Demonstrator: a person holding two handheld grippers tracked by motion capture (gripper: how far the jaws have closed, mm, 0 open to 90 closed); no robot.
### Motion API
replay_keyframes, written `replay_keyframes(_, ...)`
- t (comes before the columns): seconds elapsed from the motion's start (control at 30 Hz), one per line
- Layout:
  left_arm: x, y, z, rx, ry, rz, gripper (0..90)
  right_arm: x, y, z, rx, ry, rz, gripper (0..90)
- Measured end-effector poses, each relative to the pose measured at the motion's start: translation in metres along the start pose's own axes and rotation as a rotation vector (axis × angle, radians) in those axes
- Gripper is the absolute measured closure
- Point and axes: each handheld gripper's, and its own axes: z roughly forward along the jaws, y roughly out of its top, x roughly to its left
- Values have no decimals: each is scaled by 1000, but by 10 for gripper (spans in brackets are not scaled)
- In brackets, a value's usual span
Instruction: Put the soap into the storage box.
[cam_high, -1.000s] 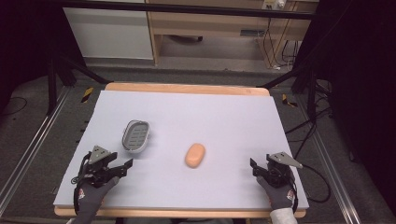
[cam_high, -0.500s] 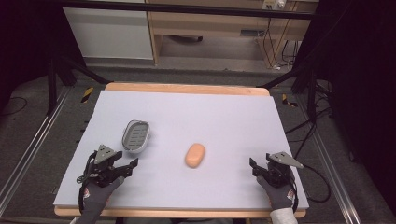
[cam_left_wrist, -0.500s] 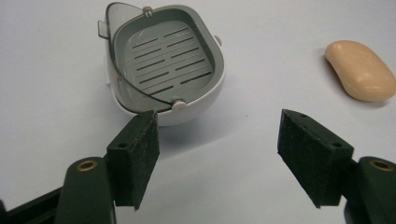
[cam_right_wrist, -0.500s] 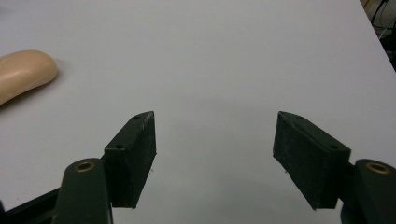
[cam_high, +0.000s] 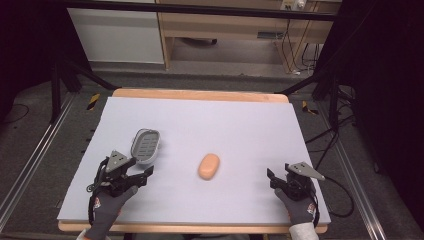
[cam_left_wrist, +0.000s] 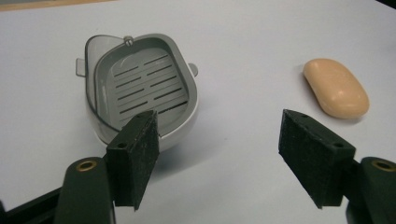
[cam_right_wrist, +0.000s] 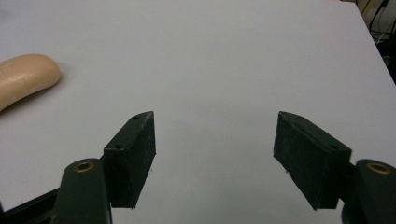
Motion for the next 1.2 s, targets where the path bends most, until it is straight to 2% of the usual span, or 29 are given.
replay_keyframes(0.1, -3, 6, 2, -7, -4, 7, 278, 0, 0, 0, -3, -4, -18, 295)
replay_keyframes(0.2, -4, 11, 4, -7, -5, 18, 275, 1, 0, 0, -2, 1, -15, 296)
replay_keyframes(0.37, -8, 17, 8, -13, -10, 12, 274, 1, 1, 0, -3, 6, -18, 296)
replay_keyframes(1.2, -45, 42, 43, 3, -69, 64, 270, 2, 2, 0, 4, 22, -8, 294)
